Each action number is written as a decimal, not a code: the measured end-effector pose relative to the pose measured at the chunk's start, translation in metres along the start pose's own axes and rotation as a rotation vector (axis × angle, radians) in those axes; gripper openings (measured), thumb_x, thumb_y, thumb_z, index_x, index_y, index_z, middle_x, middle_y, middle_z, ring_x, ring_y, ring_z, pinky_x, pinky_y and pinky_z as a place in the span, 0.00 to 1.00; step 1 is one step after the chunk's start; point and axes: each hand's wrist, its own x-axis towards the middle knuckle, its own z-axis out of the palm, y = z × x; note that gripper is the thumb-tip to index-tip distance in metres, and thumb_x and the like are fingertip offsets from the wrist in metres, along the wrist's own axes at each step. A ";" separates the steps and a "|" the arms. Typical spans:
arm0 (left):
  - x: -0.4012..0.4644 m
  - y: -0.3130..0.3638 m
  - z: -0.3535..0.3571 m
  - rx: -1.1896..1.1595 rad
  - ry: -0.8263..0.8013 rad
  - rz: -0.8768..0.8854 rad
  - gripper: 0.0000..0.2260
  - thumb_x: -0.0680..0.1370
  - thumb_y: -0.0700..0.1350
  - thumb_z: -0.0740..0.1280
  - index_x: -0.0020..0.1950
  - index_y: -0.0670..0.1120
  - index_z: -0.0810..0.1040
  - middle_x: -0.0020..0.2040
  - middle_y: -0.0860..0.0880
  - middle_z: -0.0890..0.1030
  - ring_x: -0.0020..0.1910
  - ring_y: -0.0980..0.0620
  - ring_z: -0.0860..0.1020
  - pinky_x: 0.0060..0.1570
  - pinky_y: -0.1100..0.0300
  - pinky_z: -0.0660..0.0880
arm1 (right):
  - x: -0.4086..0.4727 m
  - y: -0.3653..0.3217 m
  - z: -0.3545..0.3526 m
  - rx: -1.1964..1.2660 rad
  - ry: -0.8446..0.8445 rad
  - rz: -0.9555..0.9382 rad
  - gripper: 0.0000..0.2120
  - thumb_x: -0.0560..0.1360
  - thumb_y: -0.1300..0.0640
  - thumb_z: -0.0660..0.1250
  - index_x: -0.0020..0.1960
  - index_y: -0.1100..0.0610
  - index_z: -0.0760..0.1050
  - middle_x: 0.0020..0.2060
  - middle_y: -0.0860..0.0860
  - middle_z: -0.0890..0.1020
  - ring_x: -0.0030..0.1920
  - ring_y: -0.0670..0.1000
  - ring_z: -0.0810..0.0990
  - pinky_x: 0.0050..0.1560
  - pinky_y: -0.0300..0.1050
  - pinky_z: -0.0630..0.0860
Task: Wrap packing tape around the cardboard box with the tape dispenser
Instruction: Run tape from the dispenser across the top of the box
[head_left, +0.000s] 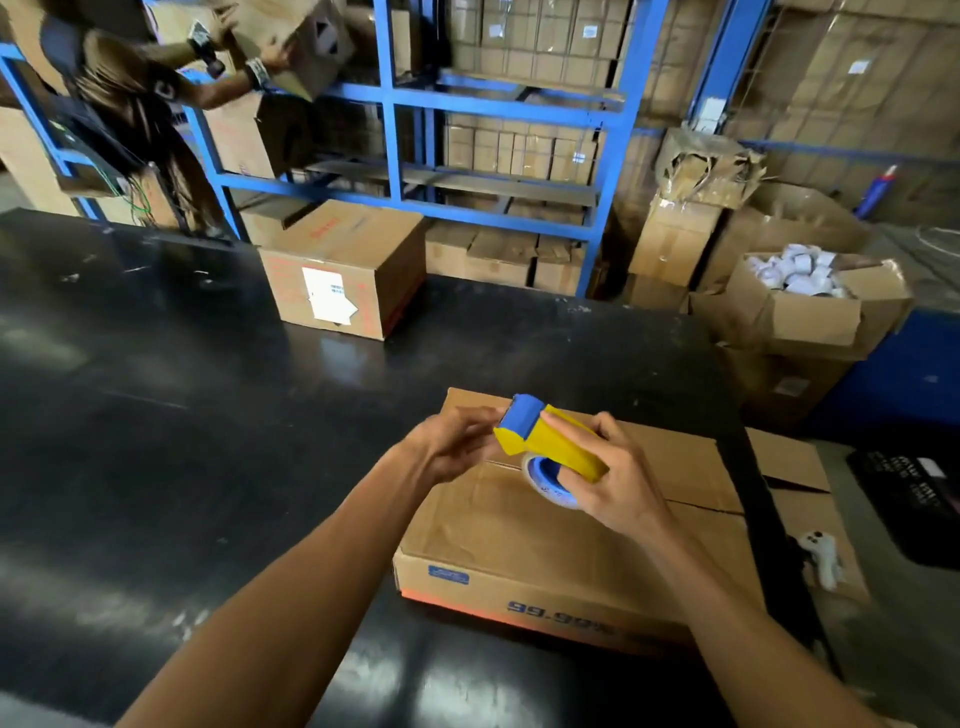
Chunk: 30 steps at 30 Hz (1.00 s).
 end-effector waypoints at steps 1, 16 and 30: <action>0.003 0.002 -0.005 0.002 0.035 -0.014 0.05 0.78 0.36 0.67 0.52 0.37 0.81 0.46 0.41 0.85 0.39 0.48 0.84 0.38 0.58 0.83 | 0.003 -0.001 0.006 0.003 -0.022 0.018 0.29 0.69 0.53 0.68 0.70 0.44 0.73 0.49 0.48 0.72 0.46 0.48 0.77 0.42 0.39 0.77; 0.030 0.022 -0.069 0.037 0.544 0.259 0.14 0.77 0.29 0.67 0.59 0.43 0.74 0.44 0.40 0.84 0.39 0.43 0.86 0.43 0.50 0.84 | 0.079 0.036 0.009 -0.184 -0.385 0.157 0.21 0.62 0.37 0.72 0.53 0.41 0.81 0.40 0.45 0.71 0.38 0.48 0.76 0.38 0.55 0.75; 0.047 -0.034 -0.083 0.404 0.774 0.278 0.26 0.68 0.41 0.73 0.66 0.48 0.79 0.47 0.51 0.86 0.51 0.52 0.83 0.59 0.56 0.77 | 0.083 0.029 0.050 -0.506 -0.636 0.003 0.28 0.65 0.30 0.57 0.65 0.31 0.72 0.38 0.43 0.65 0.39 0.48 0.71 0.37 0.40 0.65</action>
